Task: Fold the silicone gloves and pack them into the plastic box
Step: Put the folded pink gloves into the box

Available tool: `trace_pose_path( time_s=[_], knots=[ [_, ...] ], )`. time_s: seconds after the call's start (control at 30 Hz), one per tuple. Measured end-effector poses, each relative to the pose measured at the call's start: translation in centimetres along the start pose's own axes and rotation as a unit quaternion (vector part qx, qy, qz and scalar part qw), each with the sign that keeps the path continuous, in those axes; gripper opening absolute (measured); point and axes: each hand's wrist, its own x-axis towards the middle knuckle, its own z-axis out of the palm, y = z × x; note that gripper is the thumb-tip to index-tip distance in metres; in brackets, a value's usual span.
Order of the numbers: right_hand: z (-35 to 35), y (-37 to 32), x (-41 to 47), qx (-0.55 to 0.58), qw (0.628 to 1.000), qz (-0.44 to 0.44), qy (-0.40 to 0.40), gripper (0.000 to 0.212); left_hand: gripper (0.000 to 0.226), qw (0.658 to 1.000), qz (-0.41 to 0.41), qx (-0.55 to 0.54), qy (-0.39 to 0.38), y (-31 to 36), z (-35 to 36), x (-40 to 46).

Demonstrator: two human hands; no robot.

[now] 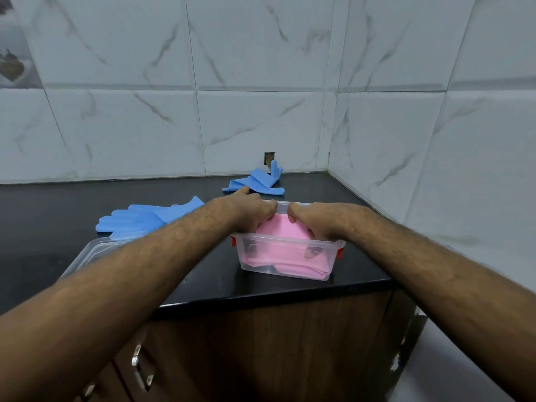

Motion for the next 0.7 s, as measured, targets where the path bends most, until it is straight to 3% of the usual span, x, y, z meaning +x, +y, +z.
trace_pose_path(
  time_s=[0.1, 0.2, 0.3, 0.4, 0.53, 0.63, 0.7],
  knots=[
    [0.0, -0.2, -0.1, -0.003, 1.000, 0.028, -0.013, 0.042, 0.025, 1.000, -0.010, -0.013, -0.016, -0.1, 0.1, 0.0],
    [0.1, -0.6, 0.2, -0.073, 0.995, 0.064, 0.020, 0.053, 0.032, 0.998, -0.034, -0.004, -0.048, 0.2, -0.1, 0.0],
    [0.7, -0.7, 0.0, -0.043, 0.993, 0.110, 0.029, 0.051, 0.039, 0.997, -0.041, 0.013, -0.059, 0.6, -0.4, -0.3],
    [1.7, -0.4, -0.4, -0.032, 0.991, 0.074, 0.107, 0.049, 0.046, 0.997, -0.053, 0.012, -0.060, 1.0, -0.8, -0.6],
    [0.2, -0.8, -0.2, -0.005, 0.987, 0.159, -0.002, 0.061, 0.048, 0.996, -0.056, -0.012, -0.068, 1.0, -1.3, -0.8],
    [-0.7, -0.2, -0.4, 0.006, 0.994, 0.106, -0.016, 0.057, 0.038, 0.996, -0.043, -0.034, -0.076, 0.5, -1.7, -0.9],
    [-1.7, 0.3, -1.0, -0.021, 0.997, 0.065, -0.038, 0.069, 0.034, 0.996, -0.027, -0.048, -0.067, 0.1, -2.4, -1.2]
  ],
)
